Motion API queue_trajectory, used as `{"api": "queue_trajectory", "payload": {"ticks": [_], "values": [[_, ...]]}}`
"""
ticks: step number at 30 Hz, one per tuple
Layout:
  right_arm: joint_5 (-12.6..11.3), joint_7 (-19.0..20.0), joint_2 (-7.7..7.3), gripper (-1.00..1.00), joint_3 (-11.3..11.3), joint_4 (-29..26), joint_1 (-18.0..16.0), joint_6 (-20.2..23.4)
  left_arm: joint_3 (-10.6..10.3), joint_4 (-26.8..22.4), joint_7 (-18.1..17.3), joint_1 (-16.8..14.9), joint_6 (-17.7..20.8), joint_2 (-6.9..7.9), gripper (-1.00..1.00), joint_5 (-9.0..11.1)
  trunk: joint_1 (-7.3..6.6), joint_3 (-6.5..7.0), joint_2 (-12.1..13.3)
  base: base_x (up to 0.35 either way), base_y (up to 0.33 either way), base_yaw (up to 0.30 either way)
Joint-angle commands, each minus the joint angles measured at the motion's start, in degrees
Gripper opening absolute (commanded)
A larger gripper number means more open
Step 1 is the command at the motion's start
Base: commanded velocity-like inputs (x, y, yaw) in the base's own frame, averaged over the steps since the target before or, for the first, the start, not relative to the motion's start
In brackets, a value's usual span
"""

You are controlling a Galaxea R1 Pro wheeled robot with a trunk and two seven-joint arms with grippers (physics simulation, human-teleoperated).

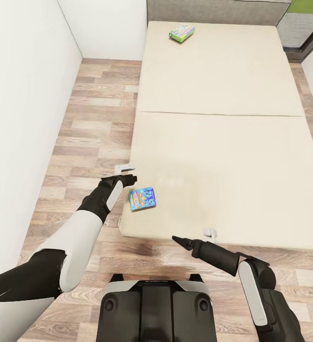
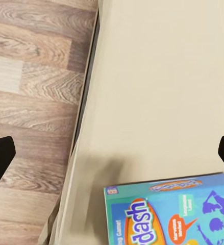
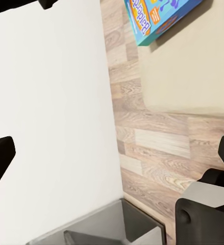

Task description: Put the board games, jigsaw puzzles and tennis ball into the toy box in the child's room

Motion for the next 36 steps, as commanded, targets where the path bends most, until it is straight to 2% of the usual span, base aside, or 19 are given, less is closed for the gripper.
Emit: {"api": "queue_trajectory", "payload": {"ticks": [1, 14, 25, 36], "values": [[0.10, 0.28, 0.05, 1.00, -0.08, -0.02, -0.03, 0.29, 0.13, -0.08, 0.33, -0.01, 0.22, -0.04, 1.00, 0.61, 0.03, -0.05, -0.08, 0.000, 0.000, 0.000], [0.10, 0.29, 0.05, 1.00, 0.10, -0.03, -0.03, 0.21, 0.07, 0.09, 0.19, -0.01, -2.39, -0.04, 1.00, 0.64, 0.03, -0.05, -0.08, 0.000, 0.000, 0.000], [0.10, 0.20, 0.05, 1.00, 0.17, 0.05, -0.03, 0.23, -0.84, 2.86, 0.16, -0.01, -5.38, -0.04, 1.00, 0.63, 0.03, -0.06, -0.08, 0.000, 0.000, 0.000], [0.03, -1.91, 0.07, 1.00, 0.18, 0.14, -0.03, 0.51, -1.00, 4.08, 0.10, -0.01, -6.39, -0.04, 1.00, 0.63, 0.03, -0.75, -0.08, 0.000, 0.000, 0.000]]}}
